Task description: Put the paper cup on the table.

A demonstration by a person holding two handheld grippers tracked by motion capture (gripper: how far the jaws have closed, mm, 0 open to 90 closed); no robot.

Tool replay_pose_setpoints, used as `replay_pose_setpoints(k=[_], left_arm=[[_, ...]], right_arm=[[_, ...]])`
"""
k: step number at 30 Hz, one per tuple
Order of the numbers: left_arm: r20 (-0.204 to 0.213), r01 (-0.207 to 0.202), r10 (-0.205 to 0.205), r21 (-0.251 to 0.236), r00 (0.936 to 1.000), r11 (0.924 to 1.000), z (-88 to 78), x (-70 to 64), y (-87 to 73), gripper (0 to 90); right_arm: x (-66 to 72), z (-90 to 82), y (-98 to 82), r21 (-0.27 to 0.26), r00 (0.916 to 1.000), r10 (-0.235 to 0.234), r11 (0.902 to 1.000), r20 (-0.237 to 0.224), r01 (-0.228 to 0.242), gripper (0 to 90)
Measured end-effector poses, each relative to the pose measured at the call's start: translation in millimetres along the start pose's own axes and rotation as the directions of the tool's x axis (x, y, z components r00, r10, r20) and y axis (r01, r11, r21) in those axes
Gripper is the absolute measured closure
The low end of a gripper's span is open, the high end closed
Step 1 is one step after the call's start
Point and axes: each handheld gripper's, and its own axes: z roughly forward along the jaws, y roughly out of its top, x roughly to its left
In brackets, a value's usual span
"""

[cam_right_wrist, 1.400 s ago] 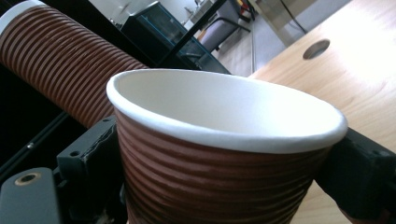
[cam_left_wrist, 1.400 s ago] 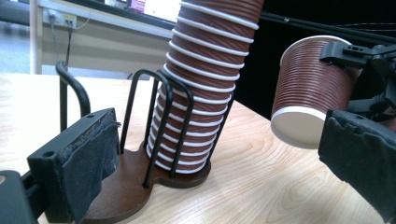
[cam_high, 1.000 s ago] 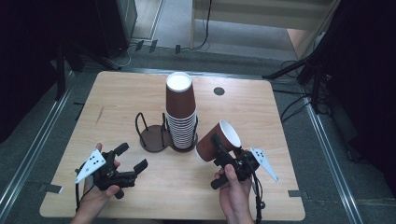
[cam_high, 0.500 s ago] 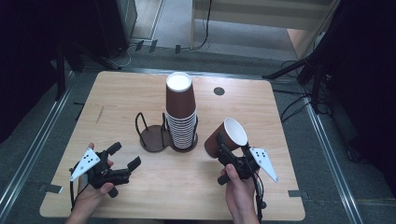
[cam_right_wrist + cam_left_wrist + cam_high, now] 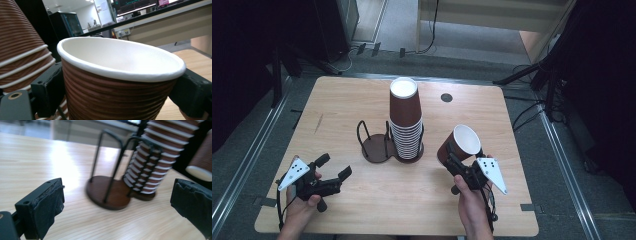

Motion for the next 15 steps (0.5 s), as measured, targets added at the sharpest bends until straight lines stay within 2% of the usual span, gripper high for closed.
replay_pose_setpoints(k=[2, 4, 15], left_arm=[[-0.067, -0.008, 0.009, 0.015, 0.9977, 0.9999, -0.3, 3.5, -0.5, 0.0], [-0.102, -0.014, 0.016, 0.027, 0.9947, 0.9995, -1.0, 8.3, -0.9, 0.0], [-0.194, -0.012, 0.019, 0.035, 0.9808, 0.9993, -6.2, 30.8, -6.1, 0.0]], right_arm=[[-2.7, -0.1, -0.9, 0.001, 0.9999, -0.012, 0.9999, 0.008, 0.012, 10.7], [-5.3, -0.1, -1.5, 0.003, 0.9998, -0.012, 0.9999, 0.017, 0.012, 10.7], [-17.8, 5.2, -6.8, 0.0, 0.9946, -0.083, 0.9966, 0.063, 0.083, 10.8]])
